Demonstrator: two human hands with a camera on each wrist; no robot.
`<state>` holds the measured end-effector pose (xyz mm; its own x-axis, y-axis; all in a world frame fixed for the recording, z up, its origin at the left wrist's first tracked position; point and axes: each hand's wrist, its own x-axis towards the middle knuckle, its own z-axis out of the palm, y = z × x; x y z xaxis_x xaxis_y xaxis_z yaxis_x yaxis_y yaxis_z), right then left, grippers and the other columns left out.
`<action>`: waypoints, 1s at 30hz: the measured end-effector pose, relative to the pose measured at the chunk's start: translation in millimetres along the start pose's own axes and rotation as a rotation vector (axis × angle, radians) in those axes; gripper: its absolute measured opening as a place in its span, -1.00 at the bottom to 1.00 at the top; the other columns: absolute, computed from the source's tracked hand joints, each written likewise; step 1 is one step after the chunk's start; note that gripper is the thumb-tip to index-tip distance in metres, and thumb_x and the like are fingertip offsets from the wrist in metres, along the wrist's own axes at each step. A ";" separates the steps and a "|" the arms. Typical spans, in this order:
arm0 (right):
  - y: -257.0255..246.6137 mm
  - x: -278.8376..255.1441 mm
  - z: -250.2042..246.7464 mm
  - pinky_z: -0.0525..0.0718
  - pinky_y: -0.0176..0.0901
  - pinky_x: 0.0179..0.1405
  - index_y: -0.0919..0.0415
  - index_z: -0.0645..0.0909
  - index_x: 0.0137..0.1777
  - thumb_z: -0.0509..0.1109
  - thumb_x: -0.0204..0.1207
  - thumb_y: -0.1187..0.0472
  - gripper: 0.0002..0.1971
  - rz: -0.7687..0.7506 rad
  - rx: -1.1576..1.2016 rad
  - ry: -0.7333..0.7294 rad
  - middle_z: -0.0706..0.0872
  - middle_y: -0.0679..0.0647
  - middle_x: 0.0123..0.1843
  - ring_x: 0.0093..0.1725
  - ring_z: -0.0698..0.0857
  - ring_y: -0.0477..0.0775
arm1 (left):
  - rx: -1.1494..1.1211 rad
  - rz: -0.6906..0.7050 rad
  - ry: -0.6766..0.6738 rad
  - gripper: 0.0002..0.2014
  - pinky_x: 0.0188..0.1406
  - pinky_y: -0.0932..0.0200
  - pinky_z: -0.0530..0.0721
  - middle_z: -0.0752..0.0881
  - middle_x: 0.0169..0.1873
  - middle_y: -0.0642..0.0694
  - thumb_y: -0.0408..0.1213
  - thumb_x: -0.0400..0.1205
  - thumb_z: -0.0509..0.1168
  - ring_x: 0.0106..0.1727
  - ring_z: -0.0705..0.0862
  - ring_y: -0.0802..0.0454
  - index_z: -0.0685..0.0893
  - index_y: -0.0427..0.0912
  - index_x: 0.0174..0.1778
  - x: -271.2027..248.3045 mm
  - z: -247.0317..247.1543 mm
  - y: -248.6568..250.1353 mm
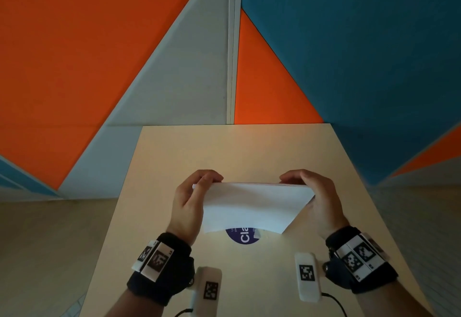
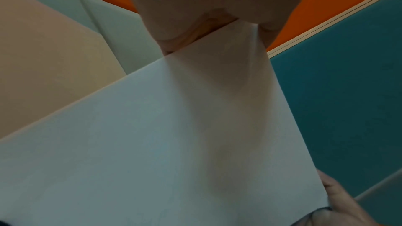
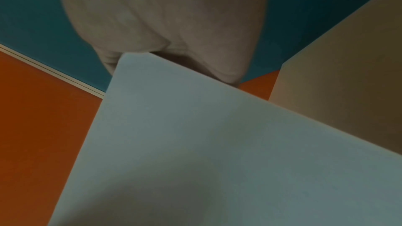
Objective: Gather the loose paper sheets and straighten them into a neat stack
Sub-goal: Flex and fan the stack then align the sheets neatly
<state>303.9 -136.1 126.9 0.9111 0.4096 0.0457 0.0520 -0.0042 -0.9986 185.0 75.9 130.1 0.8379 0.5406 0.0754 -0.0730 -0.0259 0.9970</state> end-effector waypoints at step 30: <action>-1.7 -10.9 -35.3 0.70 -0.44 -0.11 0.20 0.76 -0.07 0.50 0.42 0.48 -0.80 -0.044 -0.062 0.029 0.88 -0.05 -0.17 -0.15 0.81 -0.17 | -0.009 -0.010 0.037 -0.77 -0.32 0.41 0.54 0.72 -0.32 0.08 -0.22 0.56 0.21 -0.27 0.64 0.17 0.68 -0.12 -0.37 2.4 3.7 3.4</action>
<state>308.3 -172.8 129.0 0.9187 0.3843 0.0910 0.1166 -0.0437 -0.9922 188.8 74.0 133.8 0.8180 0.5716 0.0643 -0.0698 -0.0123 0.9975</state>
